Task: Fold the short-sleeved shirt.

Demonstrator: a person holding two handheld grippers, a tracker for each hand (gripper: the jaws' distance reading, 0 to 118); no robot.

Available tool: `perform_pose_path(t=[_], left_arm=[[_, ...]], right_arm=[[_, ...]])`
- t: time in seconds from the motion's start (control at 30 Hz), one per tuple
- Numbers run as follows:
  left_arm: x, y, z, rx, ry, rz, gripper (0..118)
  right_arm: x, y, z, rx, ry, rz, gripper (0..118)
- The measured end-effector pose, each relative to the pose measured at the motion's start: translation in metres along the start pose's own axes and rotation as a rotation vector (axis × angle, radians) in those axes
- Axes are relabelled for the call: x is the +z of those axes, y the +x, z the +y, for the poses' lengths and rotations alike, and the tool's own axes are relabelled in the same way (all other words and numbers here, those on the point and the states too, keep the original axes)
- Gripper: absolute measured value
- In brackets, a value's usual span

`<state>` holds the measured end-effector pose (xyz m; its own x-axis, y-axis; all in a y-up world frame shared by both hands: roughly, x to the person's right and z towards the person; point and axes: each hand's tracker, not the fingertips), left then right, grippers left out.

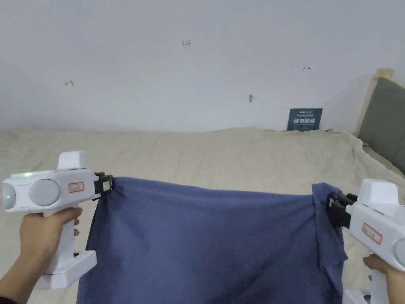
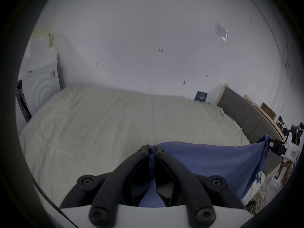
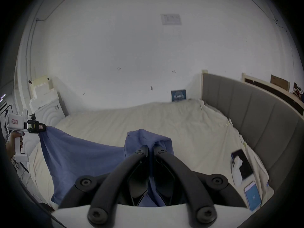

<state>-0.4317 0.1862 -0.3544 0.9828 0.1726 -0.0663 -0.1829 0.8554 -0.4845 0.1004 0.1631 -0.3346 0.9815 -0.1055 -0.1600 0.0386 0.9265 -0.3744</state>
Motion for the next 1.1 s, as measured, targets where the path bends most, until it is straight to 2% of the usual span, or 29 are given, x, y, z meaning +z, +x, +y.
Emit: perform_pose_path(t=[0.4, 0.53, 0.8, 0.97, 1.1], left_arm=[[0.070, -0.002, 0.112, -0.029, 0.230, 0.072, 3], [0.064, -0.008, 0.147, -0.024, 0.282, 0.085, 3], [0.029, 0.007, 0.209, -0.075, 0.342, 0.134, 3], [-0.010, 0.017, 0.227, -0.122, 0.363, 0.188, 3], [-0.040, 0.022, 0.213, -0.099, 0.379, 0.195, 3]], right_arm=[[-0.010, -0.041, 0.130, 0.085, 0.222, 0.058, 3], [-0.021, -0.052, 0.176, 0.141, 0.296, 0.047, 3], [-0.066, -0.058, 0.241, 0.185, 0.356, 0.019, 3], [-0.098, -0.057, 0.255, 0.193, 0.360, 0.007, 3], [-0.127, -0.053, 0.235, 0.197, 0.346, -0.020, 3]])
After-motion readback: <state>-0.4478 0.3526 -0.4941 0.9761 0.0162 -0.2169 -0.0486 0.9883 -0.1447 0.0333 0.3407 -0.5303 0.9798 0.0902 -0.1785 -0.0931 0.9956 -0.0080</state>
